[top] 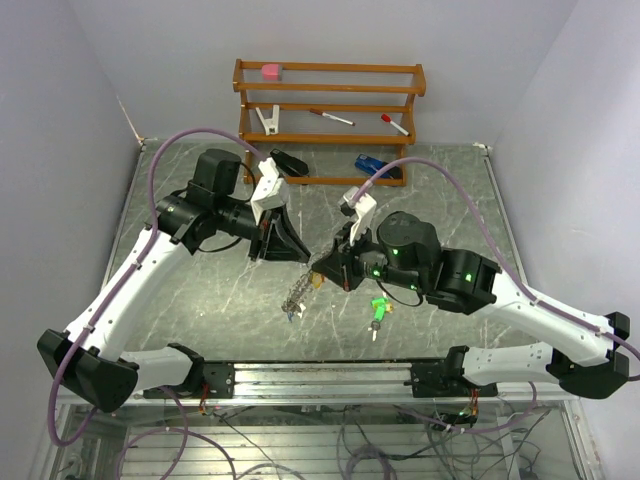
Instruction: Put the keys on the keyring
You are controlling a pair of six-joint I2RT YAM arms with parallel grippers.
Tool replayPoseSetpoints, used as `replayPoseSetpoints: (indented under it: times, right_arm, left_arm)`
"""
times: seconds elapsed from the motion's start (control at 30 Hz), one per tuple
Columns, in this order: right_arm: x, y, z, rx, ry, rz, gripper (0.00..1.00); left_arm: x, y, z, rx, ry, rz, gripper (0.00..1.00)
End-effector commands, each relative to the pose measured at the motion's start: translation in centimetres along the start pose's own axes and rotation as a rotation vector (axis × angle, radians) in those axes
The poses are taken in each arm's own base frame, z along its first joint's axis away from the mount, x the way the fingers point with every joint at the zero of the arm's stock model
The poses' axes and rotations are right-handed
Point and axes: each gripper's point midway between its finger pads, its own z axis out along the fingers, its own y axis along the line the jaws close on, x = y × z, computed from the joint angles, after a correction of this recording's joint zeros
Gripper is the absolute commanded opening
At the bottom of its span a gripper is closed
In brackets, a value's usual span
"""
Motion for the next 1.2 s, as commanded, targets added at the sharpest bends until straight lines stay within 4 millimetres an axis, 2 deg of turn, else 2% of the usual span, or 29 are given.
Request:
replayPoseSetpoints:
  times: [0.0, 0.17, 0.3, 0.67, 0.87, 1.17]
  right_arm:
    - [-0.5, -0.2, -1.0, 0.043, 0.016, 0.047, 0.00]
    - [0.7, -1.4, -1.3, 0.132, 0.084, 0.103, 0.00]
    - [1.3, -2.9, -2.0, 0.244, 0.118, 0.181, 0.00]
    - [4.2, -4.3, -1.7, 0.457, 0.309, 0.334, 0.00]
    - [4.9, -6.2, -1.7, 0.599, 0.355, 0.472, 0.00]
    - [7.3, -9.8, -1.5, 0.785, 0.387, 0.737, 0.00]
  left_arm:
    - [-1.6, 0.4, 0.2, -0.008, -0.023, 0.056, 0.26]
    - [-2.0, 1.1, 0.0, -0.045, -0.007, 0.087, 0.35]
    - [-1.9, 1.3, -0.3, -0.072, 0.019, 0.112, 0.38]
    - [-1.9, 3.1, -0.6, -0.175, 0.031, 0.080, 0.39]
    - [-1.9, 4.0, -1.2, -0.256, 0.052, 0.075, 0.39]
    - [-1.5, 4.9, -1.4, -0.316, 0.053, 0.044, 0.39]
